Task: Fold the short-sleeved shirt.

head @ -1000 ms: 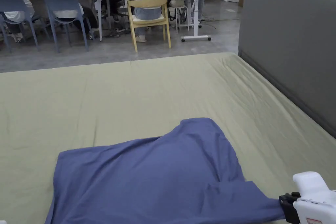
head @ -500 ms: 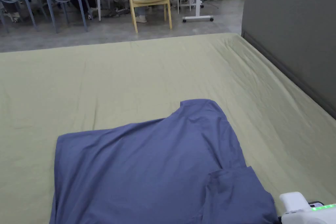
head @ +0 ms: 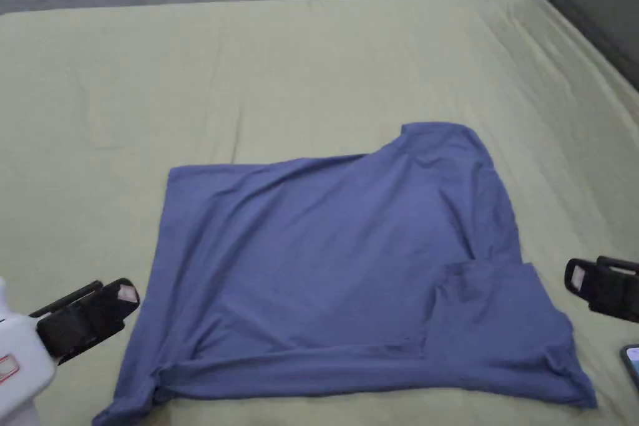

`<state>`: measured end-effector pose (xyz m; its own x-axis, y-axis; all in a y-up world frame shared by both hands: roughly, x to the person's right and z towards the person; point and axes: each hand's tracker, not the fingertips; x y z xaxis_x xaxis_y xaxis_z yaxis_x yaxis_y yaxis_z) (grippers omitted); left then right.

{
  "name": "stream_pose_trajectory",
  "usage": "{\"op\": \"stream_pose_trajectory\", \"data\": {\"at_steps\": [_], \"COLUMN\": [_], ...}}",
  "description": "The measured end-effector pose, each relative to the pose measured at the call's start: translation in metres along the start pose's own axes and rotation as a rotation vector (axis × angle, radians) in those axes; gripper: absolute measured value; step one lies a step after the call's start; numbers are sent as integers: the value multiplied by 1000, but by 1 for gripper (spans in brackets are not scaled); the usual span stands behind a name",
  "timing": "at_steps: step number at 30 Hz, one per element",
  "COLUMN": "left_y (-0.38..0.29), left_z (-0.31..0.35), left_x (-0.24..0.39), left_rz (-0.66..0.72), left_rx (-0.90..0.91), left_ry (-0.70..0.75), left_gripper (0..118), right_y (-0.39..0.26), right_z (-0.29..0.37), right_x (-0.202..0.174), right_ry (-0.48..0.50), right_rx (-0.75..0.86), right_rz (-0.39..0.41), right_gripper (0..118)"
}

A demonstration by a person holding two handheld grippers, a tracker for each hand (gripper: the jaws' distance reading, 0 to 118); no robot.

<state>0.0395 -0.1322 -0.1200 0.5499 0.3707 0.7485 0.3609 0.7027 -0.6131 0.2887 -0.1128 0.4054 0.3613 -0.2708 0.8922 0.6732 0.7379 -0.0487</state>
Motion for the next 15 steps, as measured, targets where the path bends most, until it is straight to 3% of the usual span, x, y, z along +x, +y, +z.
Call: {"op": "stream_pose_trajectory", "data": {"at_steps": [1,2,3,4,7,10,11,12,13,15], "left_y": [-1,-6,-15,-22,-37,-38,-35,-39,-40,-35], "left_z": [-3,-9,-13,-19,-36,-56,-62,-63,-74,-86], "left_x": [4,8,10,6,2,-22,-29,-15,-18,-29], "left_rz": [-41,-67,-81,-82,-87,-64,-92,-144,-164,-138], "left_rx": [-88,-171,-199,-198,-265,-287,-290,-302,-346,-423], "left_ry": [42,70,96,107,100,116,144,180,219,213], "left_gripper": [118,108,31,0,0,0,5,67,116,118], "right_y": [-1,-3,-10,-19,-45,-52,-51,-49,-48,-46], "right_z": [0,-1,-14,-22,-38,-43,-46,-48,-49,-49], "right_x": [-9,-17,-17,-23,-40,-40,-44,-44,-44,-37], "right_ry": [-13,-10,0,2,-14,39,37,39,29,5], "right_rx": [-7,-31,-73,-92,-143,-186,-201,-208,-211,-212], "right_rz": [3,13,30,67,176,141,153,162,174,191], "right_gripper": [117,103,36,2,2,2,2,2,2,2]}}
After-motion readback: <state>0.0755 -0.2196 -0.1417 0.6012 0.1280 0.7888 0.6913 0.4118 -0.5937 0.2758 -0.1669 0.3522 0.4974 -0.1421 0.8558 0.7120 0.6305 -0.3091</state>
